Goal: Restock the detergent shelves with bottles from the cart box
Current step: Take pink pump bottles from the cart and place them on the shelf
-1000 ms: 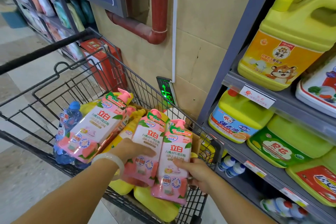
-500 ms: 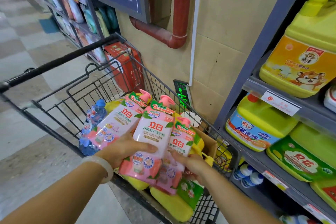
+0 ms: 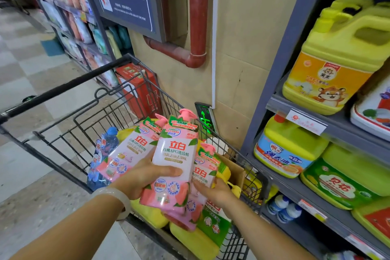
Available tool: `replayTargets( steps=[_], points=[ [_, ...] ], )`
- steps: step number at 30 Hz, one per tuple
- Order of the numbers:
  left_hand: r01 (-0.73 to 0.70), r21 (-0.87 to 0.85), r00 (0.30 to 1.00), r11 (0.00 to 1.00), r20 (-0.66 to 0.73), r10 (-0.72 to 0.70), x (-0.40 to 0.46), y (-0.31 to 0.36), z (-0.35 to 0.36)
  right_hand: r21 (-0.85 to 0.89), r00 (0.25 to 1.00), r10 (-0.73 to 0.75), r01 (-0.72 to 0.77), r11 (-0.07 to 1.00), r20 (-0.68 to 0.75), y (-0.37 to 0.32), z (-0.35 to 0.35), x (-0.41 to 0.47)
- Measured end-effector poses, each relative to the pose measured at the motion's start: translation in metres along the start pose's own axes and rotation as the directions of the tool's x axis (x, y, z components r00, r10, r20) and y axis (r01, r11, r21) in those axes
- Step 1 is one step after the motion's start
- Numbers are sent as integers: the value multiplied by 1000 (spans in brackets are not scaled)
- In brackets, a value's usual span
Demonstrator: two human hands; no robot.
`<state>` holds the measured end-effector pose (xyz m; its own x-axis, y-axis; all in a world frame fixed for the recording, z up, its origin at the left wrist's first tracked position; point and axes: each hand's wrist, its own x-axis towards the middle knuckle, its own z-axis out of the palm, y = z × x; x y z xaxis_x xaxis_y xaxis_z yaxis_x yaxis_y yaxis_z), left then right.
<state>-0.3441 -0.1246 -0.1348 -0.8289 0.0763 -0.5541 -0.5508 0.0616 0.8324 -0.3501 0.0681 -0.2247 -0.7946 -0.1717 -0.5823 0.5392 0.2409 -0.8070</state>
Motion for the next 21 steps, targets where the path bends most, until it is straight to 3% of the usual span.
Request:
replayTargets(
  steps=[2,4,5,7,8,10,15,21],
  points=[
    [-5,11,1000,1000,18,5,0,3,4,-76,995,-22,15,997,-95,-2,-6,-3],
    [-11,19,999,1000,30,10,0,7,12,-33,976,-66,61,998,-206,-12,-14,-9],
    [-11,28,999,1000,37,10,1,9,17,56,980,-75,87,995,-186,-21,-21,-13],
    [-8,57,998,998,65,5,7,13,33,271,998,-69,69,960,-10,-40,-37,-25],
    [-7,72,996,997,87,1,9,15,44,330,995,-76,49,943,70,-48,-47,-33],
    [-21,86,990,996,141,9,12,19,70,332,991,-93,56,942,99,-56,-70,-51],
    [-146,150,941,978,327,90,-2,32,155,287,978,-130,173,942,-161,-41,-137,-109],
    [-304,192,797,933,589,138,-66,37,286,296,916,-175,291,910,-361,3,-226,-241]
  ],
)
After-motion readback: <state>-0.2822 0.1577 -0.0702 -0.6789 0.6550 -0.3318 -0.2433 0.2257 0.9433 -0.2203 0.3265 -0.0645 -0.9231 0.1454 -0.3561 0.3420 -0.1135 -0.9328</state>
